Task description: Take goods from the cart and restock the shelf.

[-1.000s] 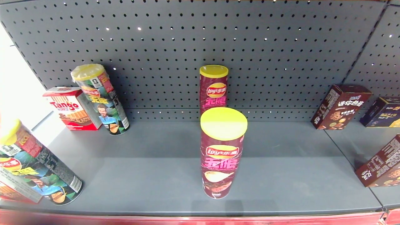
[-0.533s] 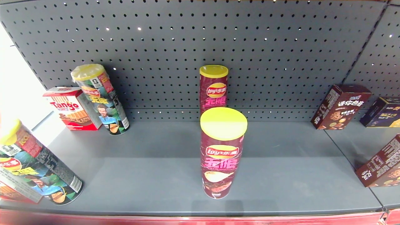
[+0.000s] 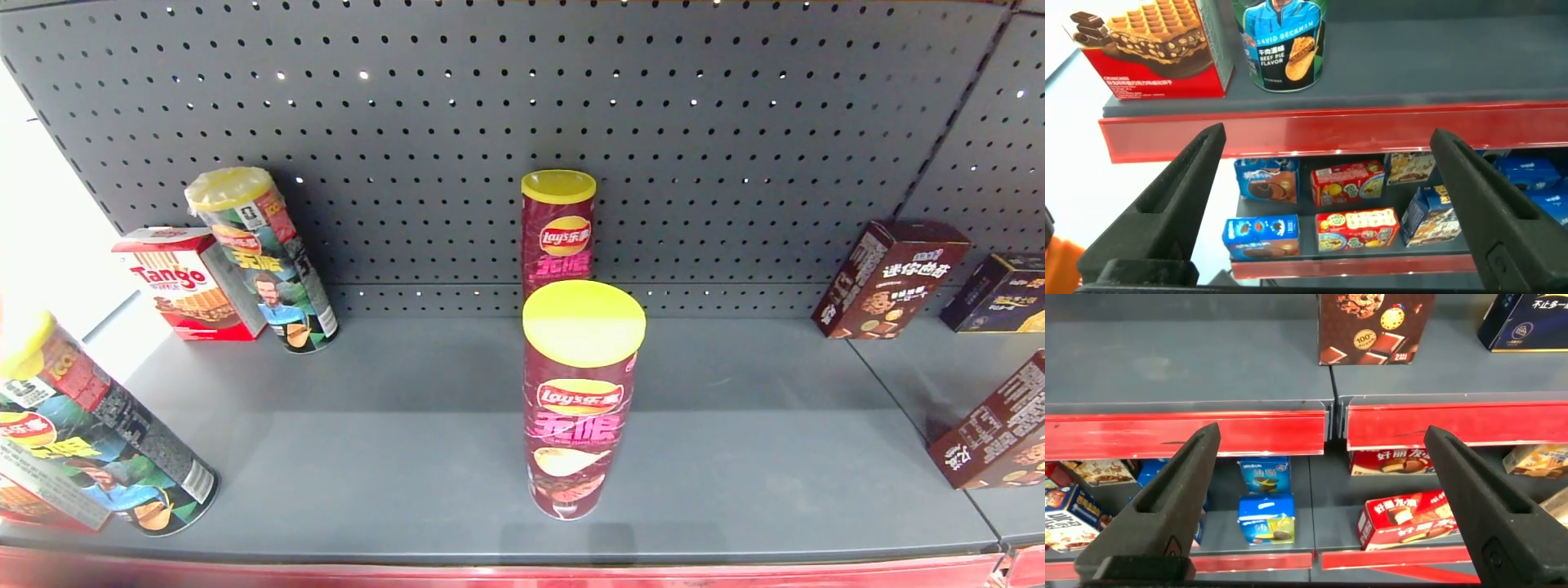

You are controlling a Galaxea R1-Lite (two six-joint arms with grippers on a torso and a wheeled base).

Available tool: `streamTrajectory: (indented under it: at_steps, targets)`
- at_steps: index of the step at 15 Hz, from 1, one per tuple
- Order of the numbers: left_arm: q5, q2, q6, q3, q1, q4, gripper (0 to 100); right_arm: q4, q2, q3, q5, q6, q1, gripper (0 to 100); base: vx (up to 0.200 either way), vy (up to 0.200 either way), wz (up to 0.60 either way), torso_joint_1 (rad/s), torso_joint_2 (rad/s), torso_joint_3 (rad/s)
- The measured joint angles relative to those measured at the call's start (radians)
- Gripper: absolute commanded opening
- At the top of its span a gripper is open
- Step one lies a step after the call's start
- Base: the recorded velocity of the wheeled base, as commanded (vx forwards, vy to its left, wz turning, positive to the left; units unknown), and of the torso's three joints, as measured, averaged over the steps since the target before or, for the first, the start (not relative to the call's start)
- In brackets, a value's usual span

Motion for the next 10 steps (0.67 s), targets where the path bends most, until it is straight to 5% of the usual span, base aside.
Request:
streamTrajectory:
  at_steps: [10]
  targets:
    - [0.000,0.000,0.000,0.001,0.000,0.000,100,0.000,0.000,0.000,0.000,0.000,0.000,100,-0.020,0.000,0.00,0.000,0.00,0.000]
